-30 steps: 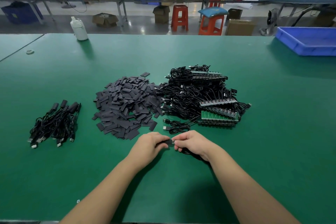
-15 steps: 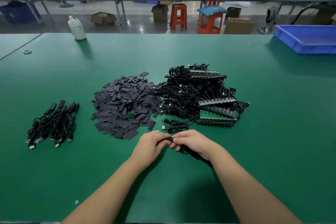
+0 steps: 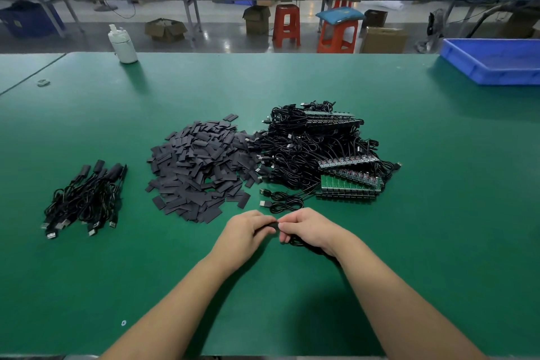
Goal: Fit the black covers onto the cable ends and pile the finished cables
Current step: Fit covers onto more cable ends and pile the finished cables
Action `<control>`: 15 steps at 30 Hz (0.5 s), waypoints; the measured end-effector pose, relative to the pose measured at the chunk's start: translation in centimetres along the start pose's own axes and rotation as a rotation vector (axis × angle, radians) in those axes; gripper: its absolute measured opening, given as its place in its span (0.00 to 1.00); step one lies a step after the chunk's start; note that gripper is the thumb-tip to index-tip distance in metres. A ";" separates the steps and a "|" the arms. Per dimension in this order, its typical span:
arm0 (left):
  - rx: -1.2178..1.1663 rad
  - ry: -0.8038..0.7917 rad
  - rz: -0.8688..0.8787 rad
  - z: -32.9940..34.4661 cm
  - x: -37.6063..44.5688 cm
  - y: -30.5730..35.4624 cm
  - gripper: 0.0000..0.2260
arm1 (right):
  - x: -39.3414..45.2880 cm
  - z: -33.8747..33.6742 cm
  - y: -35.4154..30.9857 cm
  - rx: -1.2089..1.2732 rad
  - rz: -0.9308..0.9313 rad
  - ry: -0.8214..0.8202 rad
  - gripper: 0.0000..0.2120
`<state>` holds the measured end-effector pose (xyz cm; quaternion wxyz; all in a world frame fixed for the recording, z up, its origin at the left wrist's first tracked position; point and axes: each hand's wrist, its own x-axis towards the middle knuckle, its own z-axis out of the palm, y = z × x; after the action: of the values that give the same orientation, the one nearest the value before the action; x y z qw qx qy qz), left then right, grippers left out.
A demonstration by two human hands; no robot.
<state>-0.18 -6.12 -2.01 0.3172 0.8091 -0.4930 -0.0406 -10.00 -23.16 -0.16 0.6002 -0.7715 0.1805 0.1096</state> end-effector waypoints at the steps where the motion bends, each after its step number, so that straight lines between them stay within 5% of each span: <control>1: 0.003 0.000 -0.003 0.1 0.0 0.0 0.09 | 0.0 0.0 0.0 -0.012 -0.004 0.000 0.15; 5: 0.043 -0.001 -0.015 0.0 0.2 0.0 0.10 | -0.1 -0.2 0.2 0.061 0.011 -0.013 0.11; 15: 0.343 -0.087 -0.109 0.1 1.1 0.1 0.11 | 0.4 -0.4 0.6 0.040 0.038 -0.016 0.21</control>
<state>0.22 -7.12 -1.79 0.1505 0.8742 -0.4616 -0.0081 -9.92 -23.72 -0.78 0.6146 -0.7550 0.1924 0.1234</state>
